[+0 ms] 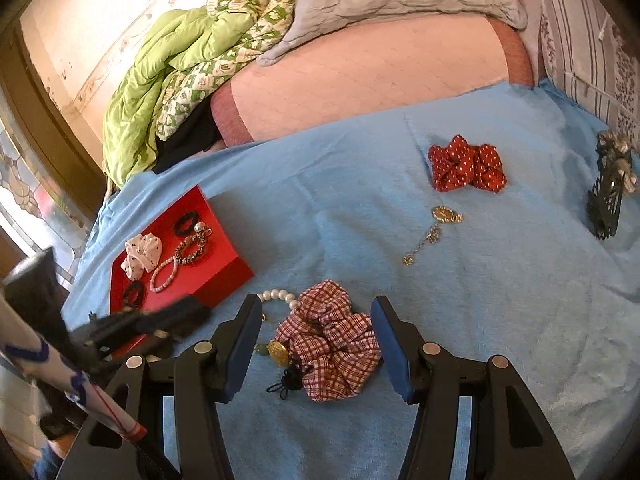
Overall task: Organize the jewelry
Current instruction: 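Grasp the pearl drop earring with the left gripper while the right grasps the gold tasseled brooch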
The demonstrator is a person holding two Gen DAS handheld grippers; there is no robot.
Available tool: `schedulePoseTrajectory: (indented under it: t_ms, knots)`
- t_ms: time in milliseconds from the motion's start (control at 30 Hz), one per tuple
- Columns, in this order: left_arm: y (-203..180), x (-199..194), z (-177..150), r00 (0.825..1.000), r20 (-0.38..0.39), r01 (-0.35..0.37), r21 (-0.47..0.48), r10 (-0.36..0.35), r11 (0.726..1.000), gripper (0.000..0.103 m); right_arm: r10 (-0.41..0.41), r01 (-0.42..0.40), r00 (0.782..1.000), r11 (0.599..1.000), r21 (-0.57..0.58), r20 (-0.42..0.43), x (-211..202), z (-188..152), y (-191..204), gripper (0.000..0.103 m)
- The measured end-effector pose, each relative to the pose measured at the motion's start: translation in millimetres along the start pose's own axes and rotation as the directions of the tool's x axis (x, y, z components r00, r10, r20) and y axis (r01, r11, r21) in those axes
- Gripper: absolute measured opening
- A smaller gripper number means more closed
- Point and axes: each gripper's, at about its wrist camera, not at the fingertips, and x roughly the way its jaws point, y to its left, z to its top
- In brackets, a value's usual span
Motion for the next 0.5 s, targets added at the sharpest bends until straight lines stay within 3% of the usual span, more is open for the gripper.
schedulePoseTrajectory:
  t_ms: [367, 500]
  knots:
    - [-5.1, 44.7, -3.4, 0.996, -0.084, -0.023, -0.020, 0.021, 1.000, 0.017, 0.050, -0.049, 0.999, 0.998, 0.025, -0.016, 0.1, 3.7, -12.7, 0.061]
    - [-4.6, 47.9, 0.9, 0.996, -0.079, -0.051, -0.034, 0.048, 0.998, 0.017, 0.061, -0.060, 0.998, 0.998, 0.029, -0.019, -0.5, 4.6, -15.7, 0.061]
